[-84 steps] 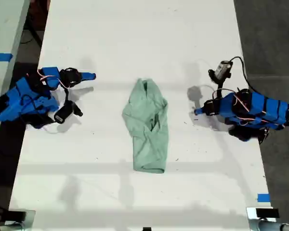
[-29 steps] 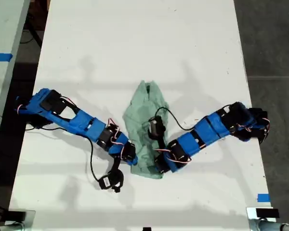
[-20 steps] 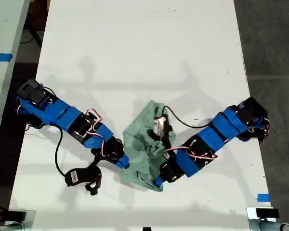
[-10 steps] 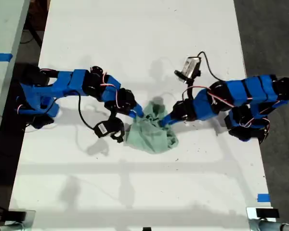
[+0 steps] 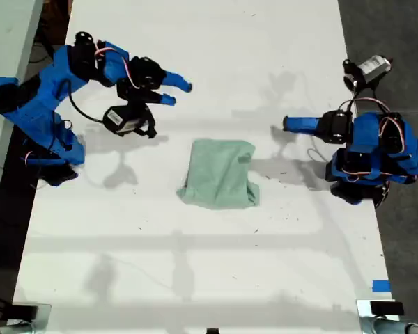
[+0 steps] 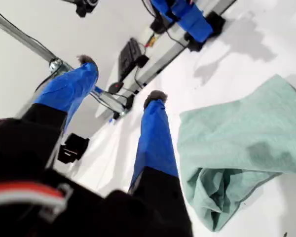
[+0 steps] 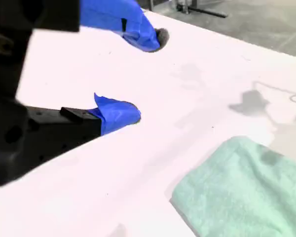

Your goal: Fold t shirt

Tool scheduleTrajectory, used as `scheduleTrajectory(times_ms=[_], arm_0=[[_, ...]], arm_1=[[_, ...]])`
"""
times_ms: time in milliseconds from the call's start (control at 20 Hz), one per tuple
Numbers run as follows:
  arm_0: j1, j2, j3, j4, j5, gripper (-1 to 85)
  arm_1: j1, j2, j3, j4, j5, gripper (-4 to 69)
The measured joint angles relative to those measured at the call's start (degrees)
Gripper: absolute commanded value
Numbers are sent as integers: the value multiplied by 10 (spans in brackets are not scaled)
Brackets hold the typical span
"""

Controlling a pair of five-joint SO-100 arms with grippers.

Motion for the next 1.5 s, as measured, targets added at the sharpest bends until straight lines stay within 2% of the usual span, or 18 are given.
scheduleTrajectory(times_ms=[150,300,400,550,650,850,1000,1050,1500], arm_0=[[-12,125,103,-26,1,-3],[-49,330,367,-149,2,-3],[-66,533,611,-245,11,-3],[-57,865,949,-282,56,-3],[-58,920,1094,-332,90,-3],[-73,935,1145,-323,89,-3],[-86,940,1145,-276,62,-3],[-91,940,1145,-253,55,-3],[-105,940,1145,-229,47,-3]], arm_1=[[14,7,10,22,-20,194],[22,19,72,39,-32,141],[21,57,132,40,-50,-2],[-8,62,200,35,-160,-2],[-21,68,251,29,-205,-2],[-20,69,333,35,-259,-1],[41,69,341,116,-235,16],[40,69,341,125,-229,29],[45,69,342,137,-220,33]])
